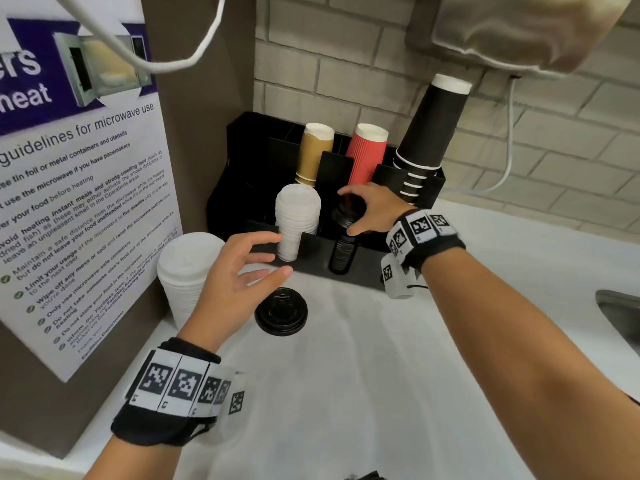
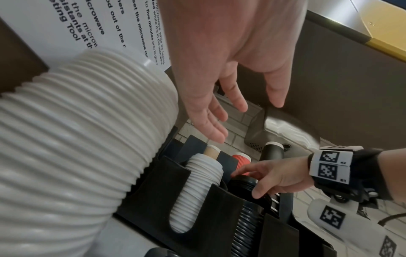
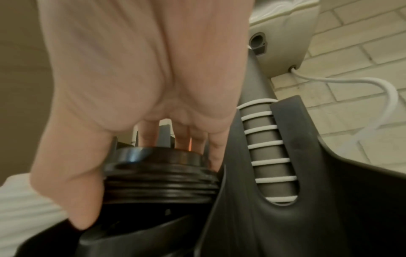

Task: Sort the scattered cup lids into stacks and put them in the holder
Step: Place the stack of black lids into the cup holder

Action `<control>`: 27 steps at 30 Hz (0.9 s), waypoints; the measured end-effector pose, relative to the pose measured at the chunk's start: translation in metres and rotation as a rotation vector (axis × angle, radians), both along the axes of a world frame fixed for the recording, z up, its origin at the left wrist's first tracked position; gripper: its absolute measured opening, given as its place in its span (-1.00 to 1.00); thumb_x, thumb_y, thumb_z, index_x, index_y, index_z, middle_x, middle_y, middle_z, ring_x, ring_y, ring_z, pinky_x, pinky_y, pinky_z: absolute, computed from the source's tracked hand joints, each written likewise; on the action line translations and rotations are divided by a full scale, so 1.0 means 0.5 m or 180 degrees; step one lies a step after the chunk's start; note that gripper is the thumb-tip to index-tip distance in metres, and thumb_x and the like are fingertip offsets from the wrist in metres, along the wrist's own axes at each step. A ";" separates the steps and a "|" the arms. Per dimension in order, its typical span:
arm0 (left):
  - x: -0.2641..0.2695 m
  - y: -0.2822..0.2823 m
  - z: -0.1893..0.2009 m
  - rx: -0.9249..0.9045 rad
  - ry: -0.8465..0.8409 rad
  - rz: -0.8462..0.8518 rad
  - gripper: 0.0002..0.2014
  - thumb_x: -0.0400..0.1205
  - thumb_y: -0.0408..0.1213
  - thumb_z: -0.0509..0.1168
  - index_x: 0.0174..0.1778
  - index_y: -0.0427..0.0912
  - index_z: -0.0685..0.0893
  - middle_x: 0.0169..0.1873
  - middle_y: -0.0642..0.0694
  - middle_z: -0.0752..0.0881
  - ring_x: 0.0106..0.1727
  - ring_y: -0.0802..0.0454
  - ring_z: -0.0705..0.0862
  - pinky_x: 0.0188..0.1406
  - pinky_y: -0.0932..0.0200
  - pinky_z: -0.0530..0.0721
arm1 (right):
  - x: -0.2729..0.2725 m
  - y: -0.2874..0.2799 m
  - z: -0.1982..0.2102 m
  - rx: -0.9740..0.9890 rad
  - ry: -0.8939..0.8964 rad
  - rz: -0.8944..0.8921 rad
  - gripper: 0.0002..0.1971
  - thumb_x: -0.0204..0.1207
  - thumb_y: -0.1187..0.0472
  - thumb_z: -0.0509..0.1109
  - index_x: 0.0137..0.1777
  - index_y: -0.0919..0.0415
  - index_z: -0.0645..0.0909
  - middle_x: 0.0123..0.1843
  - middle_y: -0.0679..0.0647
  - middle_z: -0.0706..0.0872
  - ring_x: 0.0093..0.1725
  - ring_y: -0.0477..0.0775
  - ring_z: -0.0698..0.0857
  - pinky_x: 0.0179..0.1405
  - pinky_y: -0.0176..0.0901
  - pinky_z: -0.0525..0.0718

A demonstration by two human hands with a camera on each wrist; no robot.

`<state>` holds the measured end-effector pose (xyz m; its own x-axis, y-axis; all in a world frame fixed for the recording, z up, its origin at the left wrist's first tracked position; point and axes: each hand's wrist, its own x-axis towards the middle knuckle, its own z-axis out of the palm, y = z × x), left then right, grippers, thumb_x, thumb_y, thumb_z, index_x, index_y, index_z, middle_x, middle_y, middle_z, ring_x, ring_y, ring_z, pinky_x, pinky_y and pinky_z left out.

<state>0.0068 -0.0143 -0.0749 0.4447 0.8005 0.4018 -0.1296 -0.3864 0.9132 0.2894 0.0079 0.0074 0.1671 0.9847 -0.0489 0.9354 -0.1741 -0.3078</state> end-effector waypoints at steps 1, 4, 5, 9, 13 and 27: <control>-0.001 -0.001 0.001 0.0003 0.0004 -0.0001 -0.62 0.43 -0.06 0.55 0.08 0.42 0.64 0.22 0.18 0.58 0.19 0.19 0.68 0.05 0.31 0.70 | -0.002 0.003 -0.001 -0.0077 -0.0044 0.0029 -0.18 0.29 0.25 0.61 0.56 -0.01 0.38 0.46 0.20 0.45 0.44 0.19 0.44 0.32 -0.14 0.47; -0.003 -0.007 0.006 -0.0011 -0.0010 -0.0014 -0.65 0.39 -0.02 0.47 0.05 0.45 0.64 0.18 0.23 0.59 0.18 0.20 0.68 0.07 0.36 0.68 | -0.005 0.004 -0.013 -0.0209 -0.0068 0.0109 -0.17 0.31 0.26 0.61 0.59 0.02 0.35 0.55 0.18 0.40 0.50 0.16 0.41 0.28 -0.26 0.38; -0.004 -0.009 0.008 -0.0014 -0.0020 -0.0019 -0.65 0.39 -0.02 0.47 0.04 0.45 0.65 0.17 0.24 0.59 0.18 0.20 0.68 0.06 0.38 0.66 | -0.006 0.002 -0.018 -0.0222 -0.0069 0.0128 -0.16 0.32 0.27 0.60 0.60 0.03 0.34 0.56 0.17 0.38 0.51 0.15 0.40 0.26 -0.28 0.36; -0.009 -0.010 0.013 -0.0007 -0.0011 0.0014 -0.66 0.39 -0.03 0.46 0.02 0.46 0.65 0.18 0.22 0.59 0.17 0.24 0.68 0.02 0.45 0.63 | -0.017 -0.019 -0.043 -0.0298 -0.0154 0.0191 -0.05 0.34 0.26 0.60 0.68 0.05 0.16 0.63 0.20 0.21 0.57 0.20 0.31 0.39 -0.20 0.35; -0.004 -0.011 0.013 -0.0040 0.0013 0.0024 -0.65 0.39 -0.03 0.45 0.08 0.32 0.65 0.19 0.17 0.59 0.16 0.22 0.68 0.02 0.45 0.63 | -0.044 -0.030 -0.081 -0.0298 -0.1062 0.0137 -0.03 0.50 0.07 0.50 0.72 0.17 -0.09 0.71 0.26 0.02 0.68 0.25 0.10 0.63 0.14 0.21; 0.002 -0.014 0.016 -0.0066 0.0105 0.0152 -0.69 0.52 -0.25 0.46 0.09 0.21 0.65 0.16 0.19 0.58 0.13 0.26 0.69 -0.01 0.48 0.62 | -0.091 -0.039 -0.084 -0.0670 -0.1283 -0.0214 -0.10 0.62 0.12 0.32 0.68 0.39 -0.24 0.72 0.34 -0.18 0.71 0.26 -0.11 0.69 0.07 -0.02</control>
